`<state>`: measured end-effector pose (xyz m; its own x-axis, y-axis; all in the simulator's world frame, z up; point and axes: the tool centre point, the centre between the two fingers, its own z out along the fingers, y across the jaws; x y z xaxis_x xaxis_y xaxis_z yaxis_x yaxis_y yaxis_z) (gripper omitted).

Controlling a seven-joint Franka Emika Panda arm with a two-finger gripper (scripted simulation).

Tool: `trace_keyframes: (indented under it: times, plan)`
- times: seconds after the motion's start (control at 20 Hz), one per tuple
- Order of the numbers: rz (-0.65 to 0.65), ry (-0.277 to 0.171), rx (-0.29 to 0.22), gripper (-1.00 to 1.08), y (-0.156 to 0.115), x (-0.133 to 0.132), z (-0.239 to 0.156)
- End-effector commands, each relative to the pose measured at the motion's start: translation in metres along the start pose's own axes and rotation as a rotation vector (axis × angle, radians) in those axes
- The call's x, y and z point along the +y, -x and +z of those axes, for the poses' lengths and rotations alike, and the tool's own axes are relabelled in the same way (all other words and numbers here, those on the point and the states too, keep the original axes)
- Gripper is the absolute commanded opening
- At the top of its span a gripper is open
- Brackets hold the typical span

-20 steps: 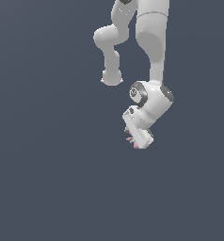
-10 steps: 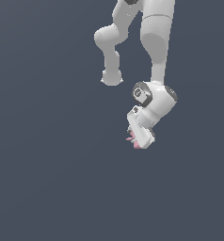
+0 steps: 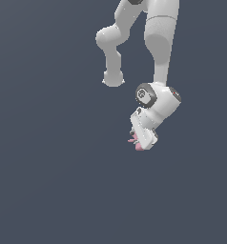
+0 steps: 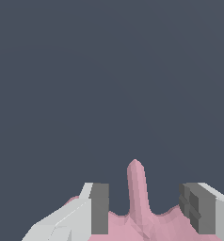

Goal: Pick up the object and move it to a goal position.

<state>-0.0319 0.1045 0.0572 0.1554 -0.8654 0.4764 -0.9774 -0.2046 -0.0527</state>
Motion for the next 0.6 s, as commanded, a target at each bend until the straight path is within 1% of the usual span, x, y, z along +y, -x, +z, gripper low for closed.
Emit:
trace_keyframes:
  times: [0.0, 0.25, 0.55]
  plan:
    - [0.005, -0.001, 0.002, 0.28, 0.0, 0.0, 0.0]
    - [0.003, -0.001, 0.001, 0.28, 0.0, 0.0, 0.006]
    - [0.005, -0.001, 0.001, 0.28, 0.0, 0.001, 0.027]
